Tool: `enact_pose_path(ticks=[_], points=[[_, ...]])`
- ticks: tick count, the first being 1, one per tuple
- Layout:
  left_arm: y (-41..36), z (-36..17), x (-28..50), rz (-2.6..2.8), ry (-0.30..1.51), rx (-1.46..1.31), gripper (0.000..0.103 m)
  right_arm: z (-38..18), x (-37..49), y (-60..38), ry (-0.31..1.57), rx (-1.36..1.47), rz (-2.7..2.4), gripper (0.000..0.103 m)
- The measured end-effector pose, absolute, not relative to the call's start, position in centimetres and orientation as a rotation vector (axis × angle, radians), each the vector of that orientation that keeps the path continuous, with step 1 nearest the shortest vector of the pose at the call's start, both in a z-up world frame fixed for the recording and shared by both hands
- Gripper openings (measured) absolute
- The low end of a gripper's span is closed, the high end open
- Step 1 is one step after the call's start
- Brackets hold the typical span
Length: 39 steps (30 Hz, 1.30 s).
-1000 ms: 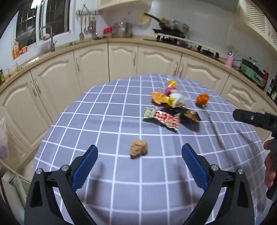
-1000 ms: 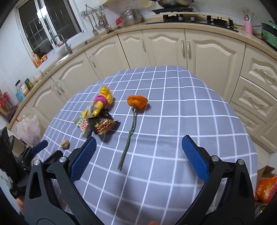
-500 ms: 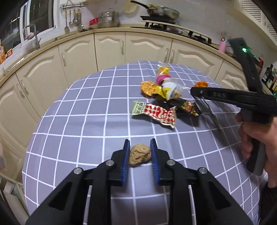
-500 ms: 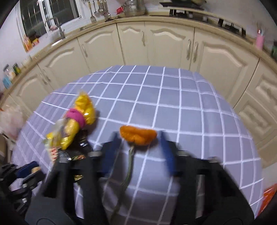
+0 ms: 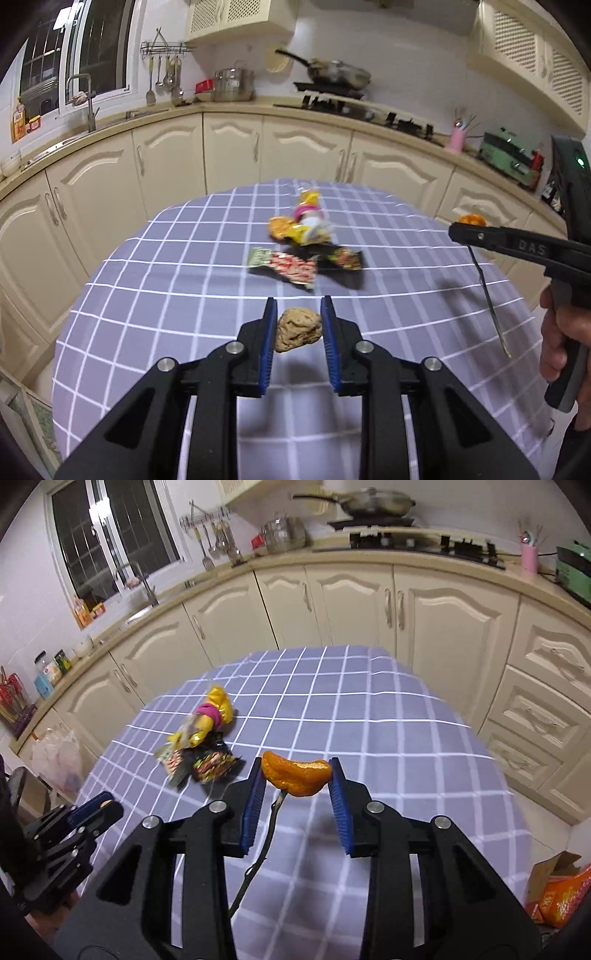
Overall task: Collect trash
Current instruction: 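Carry cookie and flower to the blue bin and open both tools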
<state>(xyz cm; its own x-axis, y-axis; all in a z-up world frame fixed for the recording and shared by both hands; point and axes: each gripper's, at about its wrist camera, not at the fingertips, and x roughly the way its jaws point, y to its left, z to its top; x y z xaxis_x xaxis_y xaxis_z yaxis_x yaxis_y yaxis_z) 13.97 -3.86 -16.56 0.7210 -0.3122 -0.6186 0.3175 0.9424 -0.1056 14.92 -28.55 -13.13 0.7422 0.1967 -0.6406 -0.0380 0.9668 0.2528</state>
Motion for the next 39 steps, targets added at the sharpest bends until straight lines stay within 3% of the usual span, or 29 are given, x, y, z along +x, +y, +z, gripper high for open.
enact_pose_path(ticks=[14,22,31,39], points=[[-11.9,-12.3,7.8,-0.529,0.582,-0.018,0.023,-8.5,4.1,-35.4,0.580,0.271,0.035,0.034],[-19.6,-11.8,4.1,-0.715,0.576,0.012,0.023,-8.6,-3.8,-42.6,0.544,0.311,-0.138,0.034],[-30.8,-15.4,-1.8,-0.976,0.662,0.104,0.023,-14.9,-13.4,-53.3,0.624,0.467,-0.427,0.034],[-39.5,-21.7,-4.8,-1.110,0.830,0.191,0.023,-22.6,-19.3,-59.1,0.732,0.606,-0.573,0.034]])
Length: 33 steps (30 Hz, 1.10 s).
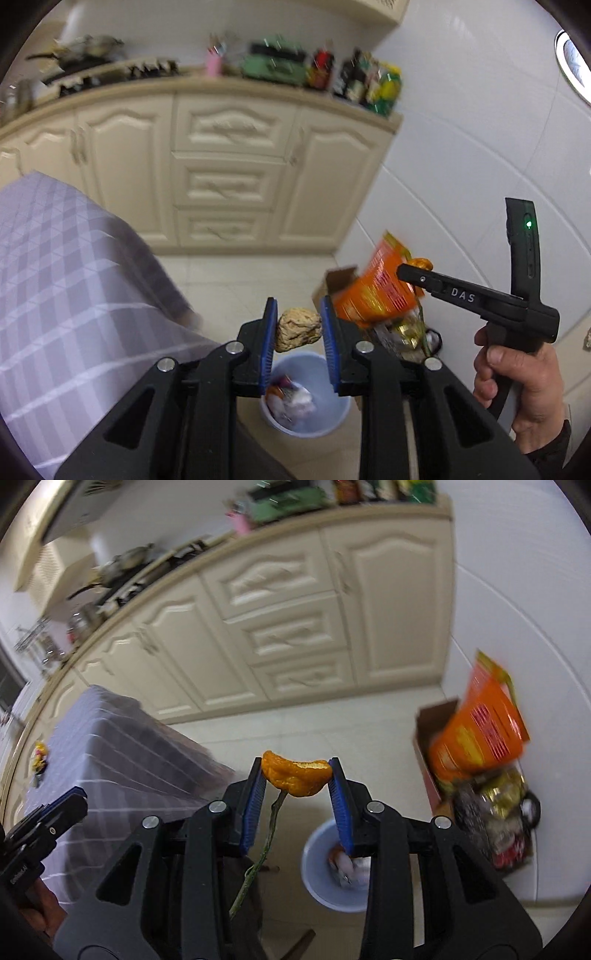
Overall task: Collect trash
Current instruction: 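Carry cookie and flower to the blue bin and open both tools, then swing both tools back toward the table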
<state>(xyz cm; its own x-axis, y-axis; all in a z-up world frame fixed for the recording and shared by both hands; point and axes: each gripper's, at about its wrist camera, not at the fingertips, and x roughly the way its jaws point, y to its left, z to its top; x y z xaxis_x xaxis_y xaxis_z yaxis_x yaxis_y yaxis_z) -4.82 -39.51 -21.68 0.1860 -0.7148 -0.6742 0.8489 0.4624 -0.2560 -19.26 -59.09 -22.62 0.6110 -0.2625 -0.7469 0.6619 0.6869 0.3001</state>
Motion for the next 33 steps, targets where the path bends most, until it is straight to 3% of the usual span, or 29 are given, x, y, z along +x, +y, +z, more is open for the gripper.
enact_pose_path(ticks=[14,15,16,18,19,23,33], points=[[-49.6,-35.8,-6.9,-1.190,1.140,0.376,0.024,-34.4,-20.7,-62.6,0.903,0.805,-0.592,0.038],[-50.0,-36.4,-6.9,-1.192,1.158,0.383,0.027,-34.9,-20.9,-62.8,0.905,0.823,-0.592,0.041],[-50.3,-37.2,-6.8,-1.189,1.187,0.396,0.046,-35.3,-21.2,-63.0,0.905,0.841,-0.597,0.053],[-50.3,-37.5,-6.7,-1.174,1.192,0.408,0.078,-35.6,-21.6,-63.2,0.907,0.848,-0.614,0.063],[-50.1,-37.2,-6.7,-1.166,1.162,0.409,0.082,-35.7,-21.8,-63.3,0.907,0.852,-0.625,0.072],[-49.3,-35.6,-6.0,-1.143,1.126,0.381,0.088,-35.6,-22.4,-63.6,0.905,0.860,-0.669,0.095],[-45.8,-28.6,-5.2,-1.093,0.972,0.277,0.091,-32.4,-20.8,-62.1,0.865,0.815,-0.653,0.097]])
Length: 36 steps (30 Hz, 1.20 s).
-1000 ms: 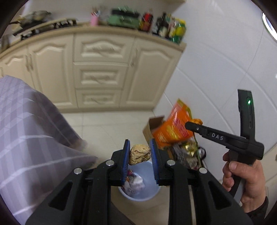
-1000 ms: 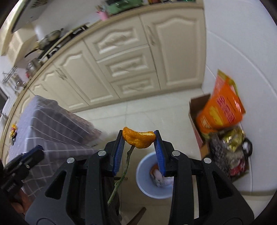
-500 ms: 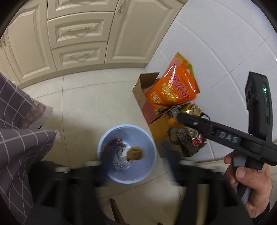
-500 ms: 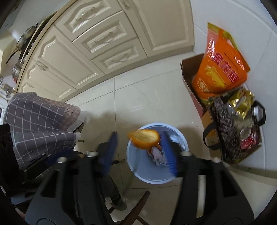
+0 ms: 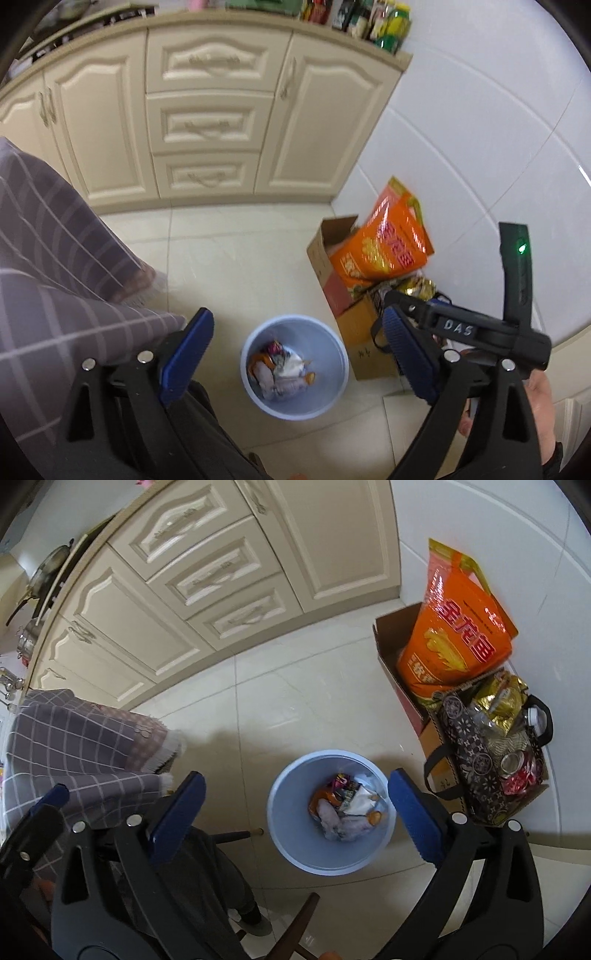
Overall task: Collect trash
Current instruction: 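Swing both tools back toward the table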
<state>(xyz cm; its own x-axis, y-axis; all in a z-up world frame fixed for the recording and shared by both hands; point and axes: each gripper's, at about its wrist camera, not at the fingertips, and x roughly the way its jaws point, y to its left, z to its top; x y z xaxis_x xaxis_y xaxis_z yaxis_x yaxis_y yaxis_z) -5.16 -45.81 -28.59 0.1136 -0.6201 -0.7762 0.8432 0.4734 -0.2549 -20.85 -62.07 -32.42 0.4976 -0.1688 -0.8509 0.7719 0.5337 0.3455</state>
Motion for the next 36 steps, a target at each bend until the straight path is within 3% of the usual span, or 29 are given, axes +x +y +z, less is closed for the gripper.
enact_pose_path(ticks=[13,25,36], points=[[-39.9,-20.5,-3.2,-1.019,0.805,0.144,0.092,-22.3,-15.5,-57.6,0.711,0.683,-0.500,0.097],[-28.3,-13.5,2.2,-0.803,0.633,0.026,0.093,-14.4,-5.1,-49.4,0.642,0.517,-0.258,0.097],[-15.8,-10.1,7.4,-0.516,0.520,-0.010,0.093,-10.7,5.2,-39.7,0.635,0.403,-0.051,0.097]])
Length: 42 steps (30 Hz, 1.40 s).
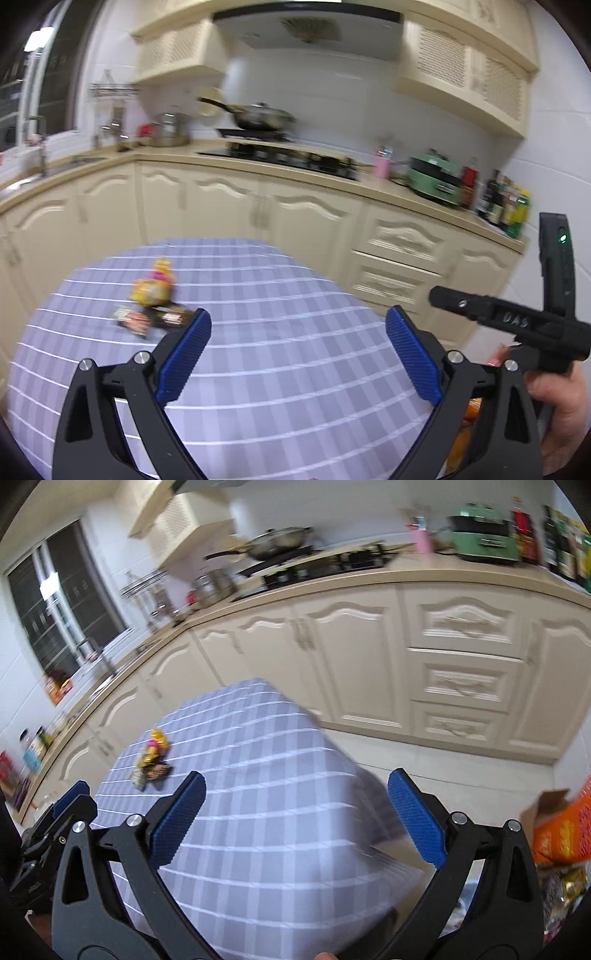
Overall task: Collect trash
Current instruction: 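Swing both tools back toward the table, then grasp the red-white wrapper with left tool while right tool grasps yellow candy bag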
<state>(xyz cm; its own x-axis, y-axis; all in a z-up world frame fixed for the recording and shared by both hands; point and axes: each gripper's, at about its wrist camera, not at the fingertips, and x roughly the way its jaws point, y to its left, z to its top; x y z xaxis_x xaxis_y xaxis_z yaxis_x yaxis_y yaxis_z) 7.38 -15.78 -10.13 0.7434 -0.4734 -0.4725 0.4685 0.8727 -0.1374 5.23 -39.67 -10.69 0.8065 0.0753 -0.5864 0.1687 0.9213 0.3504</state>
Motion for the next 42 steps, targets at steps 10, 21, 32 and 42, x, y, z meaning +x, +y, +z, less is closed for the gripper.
enact_pose_path(ticks=[10,21,32,42], points=[[-4.6,-11.2,12.3,-0.283,0.528,-0.027,0.093,-11.1,15.7,-28.4,0.720,0.312,0.146,0.097],[-1.1,-14.7,17.4,-0.202,0.644,0.042,0.093,-15.0,27.2,-18.6,0.895,0.231,0.254,0.076],[-4.1,-18.3,20.9,-0.255,0.766,0.167,0.093,-16.1,26.7,-19.5,0.889,0.262,0.297,0.036],[-6.1,-20.4,25.8,-0.338,0.892,0.212,0.084,-12.9,20.1,-25.7,0.783,0.307,0.257,0.036]])
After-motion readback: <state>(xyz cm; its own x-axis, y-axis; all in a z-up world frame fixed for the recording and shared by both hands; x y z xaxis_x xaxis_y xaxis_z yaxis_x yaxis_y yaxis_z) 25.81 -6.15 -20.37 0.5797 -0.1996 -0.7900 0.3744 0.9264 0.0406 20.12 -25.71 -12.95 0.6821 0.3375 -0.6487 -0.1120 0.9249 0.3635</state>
